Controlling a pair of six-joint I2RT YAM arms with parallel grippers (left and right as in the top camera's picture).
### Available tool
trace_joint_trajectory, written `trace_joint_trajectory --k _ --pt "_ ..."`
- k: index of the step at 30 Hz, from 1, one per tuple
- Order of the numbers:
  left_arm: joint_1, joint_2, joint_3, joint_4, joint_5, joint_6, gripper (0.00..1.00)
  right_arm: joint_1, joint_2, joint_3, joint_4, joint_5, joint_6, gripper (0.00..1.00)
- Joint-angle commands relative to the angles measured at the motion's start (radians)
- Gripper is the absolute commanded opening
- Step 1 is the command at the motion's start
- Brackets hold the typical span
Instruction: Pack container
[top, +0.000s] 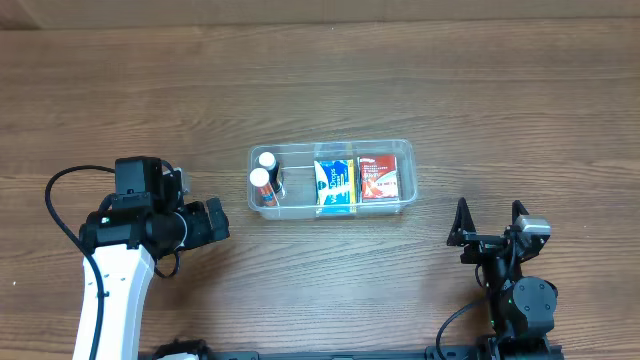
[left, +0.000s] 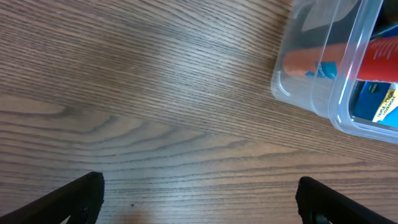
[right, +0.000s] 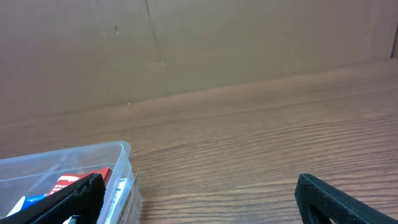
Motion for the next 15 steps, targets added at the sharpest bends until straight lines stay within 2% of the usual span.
trace_joint_trajectory --k 1,15 --pt "-0.003 0.005 -0.001 0.001 0.011 -0.01 1.0 0.006 -0.007 -0.01 0.005 -0.005 -0.008 1.0" --pt "-0.008 -0.036 -0.001 0.005 0.006 -0.01 1.0 0.006 -0.007 -0.01 0.005 -0.005 -0.008 1.0"
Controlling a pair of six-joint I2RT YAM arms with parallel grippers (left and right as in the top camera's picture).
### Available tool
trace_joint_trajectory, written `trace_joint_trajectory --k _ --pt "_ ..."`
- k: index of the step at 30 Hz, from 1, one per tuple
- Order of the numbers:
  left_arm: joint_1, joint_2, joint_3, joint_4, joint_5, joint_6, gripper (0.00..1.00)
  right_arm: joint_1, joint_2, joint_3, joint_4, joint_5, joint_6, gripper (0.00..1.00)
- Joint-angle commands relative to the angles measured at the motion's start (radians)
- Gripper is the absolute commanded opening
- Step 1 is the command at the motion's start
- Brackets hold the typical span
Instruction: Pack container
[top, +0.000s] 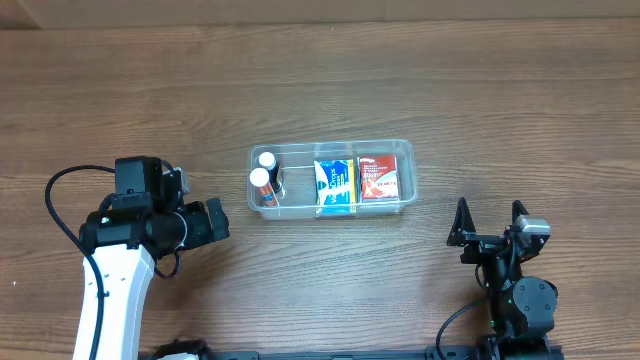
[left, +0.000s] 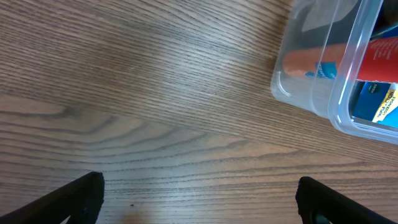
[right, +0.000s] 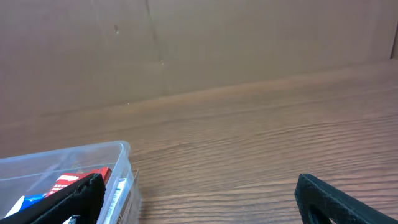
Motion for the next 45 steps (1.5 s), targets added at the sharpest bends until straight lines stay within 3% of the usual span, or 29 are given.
trace_joint_trajectory --k 1,5,8,12,18,21,26,45 --pt "-0.019 -0.061 -0.001 0.004 0.007 -0.01 1.0 0.006 -0.007 -0.01 0.006 -0.005 -0.004 1.0" --pt "-0.1 -0.229 -0.066 0.155 -0.093 0.029 1.0 0.006 -0.007 -0.01 0.006 -0.005 -0.004 1.0" --pt "-0.148 -0.437 -0.243 0.393 -0.099 0.142 1.0 0.006 -0.007 -0.01 0.006 -0.005 -0.004 1.0" --pt "-0.146 -0.751 -0.543 0.704 -0.1 0.158 1.0 0.006 -0.007 -0.01 0.006 -0.005 -0.004 1.0" --pt "-0.145 -0.971 -0.867 1.244 -0.184 0.179 1.0 0.006 -0.007 -0.01 0.006 -0.005 -0.003 1.0" --pt "-0.146 -1.026 -0.881 1.182 -0.204 0.211 1.0 0.006 -0.007 -0.01 0.006 -0.005 -0.004 1.0" --pt "-0.146 -1.14 -0.88 0.926 -0.18 0.201 1.0 0.006 -0.007 -0.01 0.006 -0.005 -0.004 1.0" --pt "-0.145 -1.175 -0.88 0.924 -0.176 0.201 1.0 0.006 -0.007 -0.01 0.006 -0.006 -0.004 1.0"
